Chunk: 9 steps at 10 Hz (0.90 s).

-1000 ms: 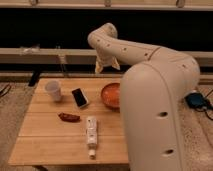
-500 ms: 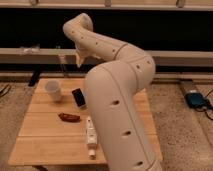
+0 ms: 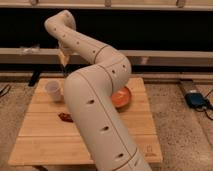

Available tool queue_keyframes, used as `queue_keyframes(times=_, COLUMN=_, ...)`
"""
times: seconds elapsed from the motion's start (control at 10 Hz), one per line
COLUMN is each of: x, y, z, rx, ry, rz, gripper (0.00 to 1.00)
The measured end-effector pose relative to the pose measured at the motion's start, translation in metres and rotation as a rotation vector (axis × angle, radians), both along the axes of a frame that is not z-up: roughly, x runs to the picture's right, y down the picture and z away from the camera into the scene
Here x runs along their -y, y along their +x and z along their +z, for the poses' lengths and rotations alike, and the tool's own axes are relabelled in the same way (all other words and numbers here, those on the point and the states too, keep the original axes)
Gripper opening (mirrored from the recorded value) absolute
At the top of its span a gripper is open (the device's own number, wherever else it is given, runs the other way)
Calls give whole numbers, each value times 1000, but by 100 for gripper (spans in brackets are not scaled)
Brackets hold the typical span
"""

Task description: Move the arm in a circular motion

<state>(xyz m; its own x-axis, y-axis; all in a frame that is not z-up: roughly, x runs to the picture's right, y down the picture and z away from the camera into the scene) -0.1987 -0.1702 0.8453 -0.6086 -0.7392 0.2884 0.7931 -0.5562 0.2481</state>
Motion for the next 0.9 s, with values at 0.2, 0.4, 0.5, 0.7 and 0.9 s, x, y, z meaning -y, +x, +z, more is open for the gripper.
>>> queue_keyframes(times=0.2, x=-18, y=-17, z=-4, rx=44, ry=-18, rz=-24, gripper=80)
queue_keyframes(times=0.4, x=-35, y=-7, z=2, rx=51, ry=-47, rz=-1, gripper=80)
queue_keyframes(times=0.5, x=-38, y=4, z=6, rx=47, ry=-55, rz=12, gripper=80)
queue_keyframes(times=0.7, x=-40, y=23, z=10, rx=45, ry=-80, rz=36, gripper=80)
queue_keyframes(times=0.9, x=-43, y=18, z=9, rx=53, ry=-85, rz=35, gripper=80)
